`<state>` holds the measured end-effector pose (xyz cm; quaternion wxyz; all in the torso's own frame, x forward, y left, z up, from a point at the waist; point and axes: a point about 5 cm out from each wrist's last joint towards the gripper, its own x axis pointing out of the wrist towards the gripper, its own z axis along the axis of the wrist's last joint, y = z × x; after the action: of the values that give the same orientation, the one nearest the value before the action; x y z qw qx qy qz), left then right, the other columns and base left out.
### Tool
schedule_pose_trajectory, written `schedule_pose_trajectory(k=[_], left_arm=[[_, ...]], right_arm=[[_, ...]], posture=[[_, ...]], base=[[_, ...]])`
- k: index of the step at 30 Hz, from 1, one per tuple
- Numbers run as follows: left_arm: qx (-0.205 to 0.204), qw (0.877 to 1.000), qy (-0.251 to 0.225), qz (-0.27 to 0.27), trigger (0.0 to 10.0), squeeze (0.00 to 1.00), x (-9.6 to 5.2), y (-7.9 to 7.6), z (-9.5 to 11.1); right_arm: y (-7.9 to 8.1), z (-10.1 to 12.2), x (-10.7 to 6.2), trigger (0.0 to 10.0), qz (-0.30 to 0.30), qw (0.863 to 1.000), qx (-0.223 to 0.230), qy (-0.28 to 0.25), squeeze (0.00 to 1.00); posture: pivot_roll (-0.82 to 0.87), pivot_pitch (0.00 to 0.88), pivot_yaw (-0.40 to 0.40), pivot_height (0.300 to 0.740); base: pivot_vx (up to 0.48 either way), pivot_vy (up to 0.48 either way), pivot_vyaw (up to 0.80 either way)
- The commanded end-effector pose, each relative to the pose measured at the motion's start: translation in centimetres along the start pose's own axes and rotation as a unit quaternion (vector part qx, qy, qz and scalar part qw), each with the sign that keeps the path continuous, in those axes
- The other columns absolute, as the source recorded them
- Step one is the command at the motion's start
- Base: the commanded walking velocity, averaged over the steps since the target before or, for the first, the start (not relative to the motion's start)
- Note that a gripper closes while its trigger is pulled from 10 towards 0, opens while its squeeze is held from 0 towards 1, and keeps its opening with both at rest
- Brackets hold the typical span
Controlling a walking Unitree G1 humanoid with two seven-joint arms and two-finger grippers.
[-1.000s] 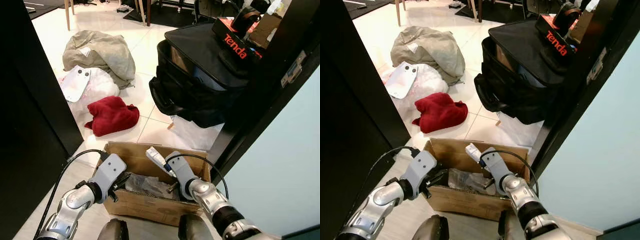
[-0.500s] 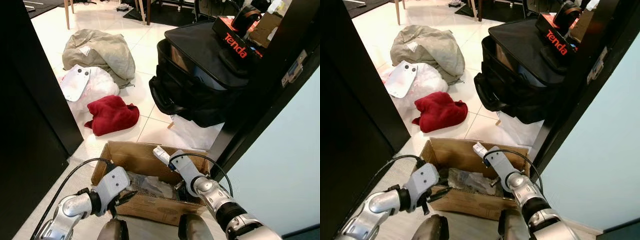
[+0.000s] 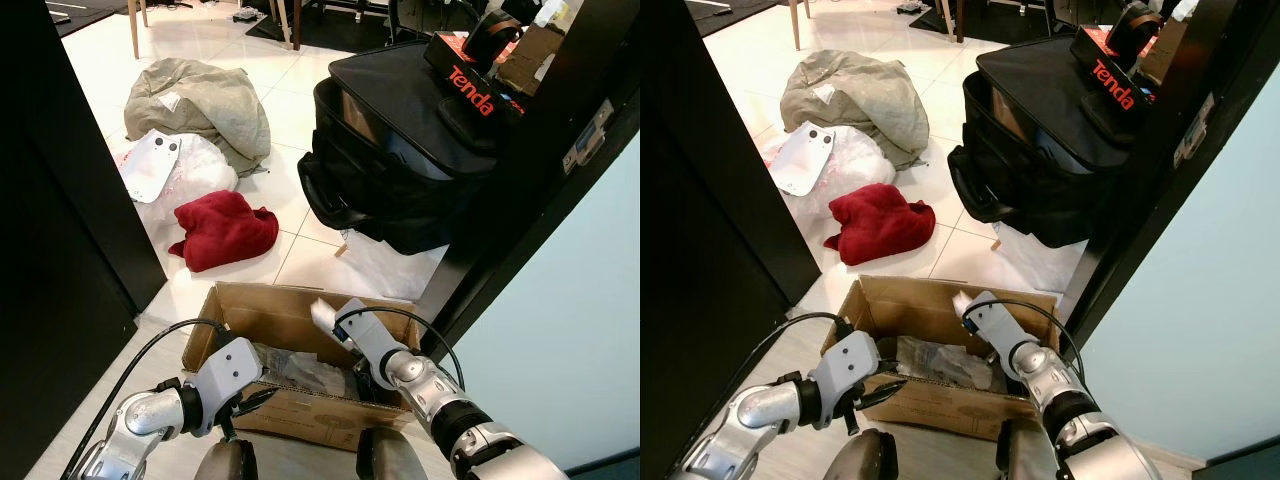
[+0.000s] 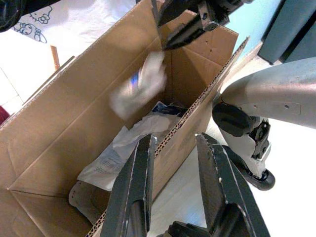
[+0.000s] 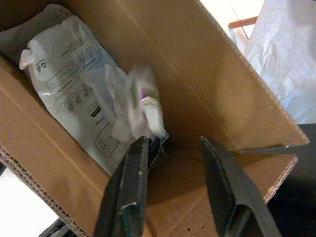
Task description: Clean up the room
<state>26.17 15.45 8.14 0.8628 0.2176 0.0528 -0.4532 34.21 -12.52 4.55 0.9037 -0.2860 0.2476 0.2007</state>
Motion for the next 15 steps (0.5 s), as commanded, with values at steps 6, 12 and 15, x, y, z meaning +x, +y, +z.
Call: schedule_pose_trajectory(k=[6, 12, 15], left_arm=[[0.008, 1.000, 0.010, -0.019, 10.0, 0.00, -0.1, -0.2, -0.2], [-0.026, 0.998, 0.008, 0.059, 10.0, 0.00, 0.3, 0.6, -0.5], [-0.061, 0.993, -0.003, 0.100, 10.0, 0.00, 0.6, 0.7, -0.5]], right_arm=[[0.0, -0.3, 0.0, 10.0, -0.002, 1.000, -0.010, 0.006, 0.00], [-0.2, -0.1, -0.1, 10.0, -0.032, 0.997, 0.057, -0.036, 0.00], [0.1, -0.4, -0.3, 10.0, -0.039, 0.994, 0.096, -0.045, 0.00]], posture=[[0.01, 0.217, -0.071, 0.617], [0.02, 0.184, -0.058, 0.617], [0.02, 0.155, -0.046, 0.617]], base=[[0.000, 0.000, 0.00], [0.000, 0.000, 0.00], [0.000, 0.000, 0.00]])
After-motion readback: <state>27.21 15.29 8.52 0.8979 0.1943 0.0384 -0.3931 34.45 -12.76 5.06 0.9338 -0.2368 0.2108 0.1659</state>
